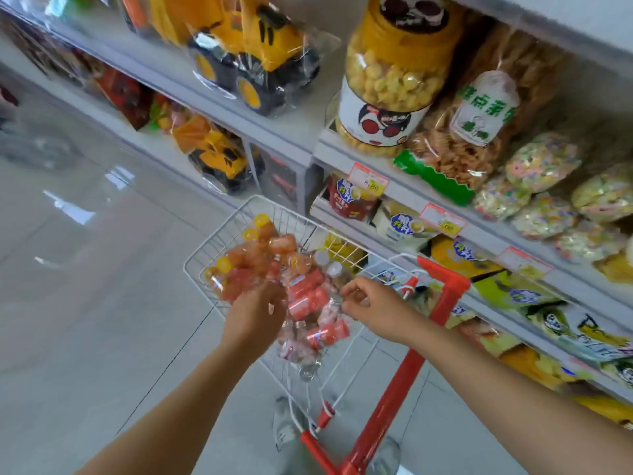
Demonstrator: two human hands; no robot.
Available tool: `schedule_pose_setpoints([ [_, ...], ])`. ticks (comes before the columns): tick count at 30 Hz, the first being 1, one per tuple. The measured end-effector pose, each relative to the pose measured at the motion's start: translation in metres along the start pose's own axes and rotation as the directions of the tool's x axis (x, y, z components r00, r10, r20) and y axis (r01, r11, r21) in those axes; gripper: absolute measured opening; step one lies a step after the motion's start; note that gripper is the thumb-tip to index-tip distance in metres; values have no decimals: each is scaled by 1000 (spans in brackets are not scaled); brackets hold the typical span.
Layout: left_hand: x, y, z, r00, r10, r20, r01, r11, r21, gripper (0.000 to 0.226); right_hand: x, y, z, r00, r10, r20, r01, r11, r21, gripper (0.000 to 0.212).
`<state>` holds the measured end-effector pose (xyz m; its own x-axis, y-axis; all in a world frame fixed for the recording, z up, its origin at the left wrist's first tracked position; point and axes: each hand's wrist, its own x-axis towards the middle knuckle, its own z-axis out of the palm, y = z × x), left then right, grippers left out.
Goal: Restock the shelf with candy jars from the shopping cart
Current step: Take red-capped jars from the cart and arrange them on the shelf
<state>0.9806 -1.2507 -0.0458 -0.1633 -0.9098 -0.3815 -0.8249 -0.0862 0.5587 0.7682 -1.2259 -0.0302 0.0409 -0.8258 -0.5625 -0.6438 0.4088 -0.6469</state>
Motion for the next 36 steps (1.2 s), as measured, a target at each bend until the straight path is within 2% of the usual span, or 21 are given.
schedule_pose_setpoints([
  [2, 1, -32, 7, 999, -29, 26, 25, 993, 119, 28, 18, 11, 26, 996, 66, 51, -63, 996, -64, 18],
  [5, 3, -64, 16, 997, -48, 55, 31, 961, 273, 40, 42, 24, 57, 984, 134, 120, -111, 978, -178, 37],
  [10, 8, -88, 33, 990, -28, 135, -31, 909, 416, 45, 73, 51, 97, 960, 238, 150, -152, 888, -435, 29],
  [11, 9, -91, 37, 988, -31, 150, -36, 906, 423, 44, 77, 56, 104, 956, 245, 161, -135, 856, -499, 31],
  [15, 7, -98, 45, 985, -45, 164, -33, 896, 443, 43, 83, 64, 123, 955, 262, 135, -85, 682, -726, 61],
  [18, 6, -101, 49, 985, -72, 154, -6, 889, 458, 43, 89, 65, 128, 972, 202, 118, -14, 556, -831, 61],
  [20, 5, -99, 49, 985, -84, 148, 9, 894, 449, 41, 93, 64, 128, 973, 184, 137, 17, 536, -844, 59],
  [22, 3, -95, 49, 988, -77, 136, 10, 901, 435, 39, 95, 61, 122, 965, 191, 181, 32, 597, -802, 53],
  [24, 2, -91, 49, 992, -38, 120, -15, 912, 411, 42, 96, 54, 110, 958, 173, 228, 34, 722, -691, 47],
  [26, 2, -85, 51, 991, 33, 131, -78, 931, 357, 52, 96, 45, 96, 959, 131, 253, 16, 862, -506, 49],
  [28, 3, -81, 53, 979, 113, 171, -156, 953, 258, 62, 96, 32, 84, 958, 84, 274, -24, 977, -214, 48],
  [30, 5, -77, 57, 968, 149, 204, -178, 975, 130, 71, 95, 18, 76, 939, 35, 343, -50, 998, 36, 48],
  [32, 10, -77, 59, 970, 125, 206, -136, 990, 42, 75, 95, 6, 70, 919, 5, 393, -41, 996, 83, 48],
  [34, 14, -78, 59, 979, 97, 179, -112, 991, 77, 67, 96, 0, 67, 900, -11, 436, -46, 992, 121, 41],
  [36, 16, -82, 57, 987, 68, 145, -91, 983, 161, 56, 102, 0, 68, 912, 11, 410, -91, 980, 176, 36],
])
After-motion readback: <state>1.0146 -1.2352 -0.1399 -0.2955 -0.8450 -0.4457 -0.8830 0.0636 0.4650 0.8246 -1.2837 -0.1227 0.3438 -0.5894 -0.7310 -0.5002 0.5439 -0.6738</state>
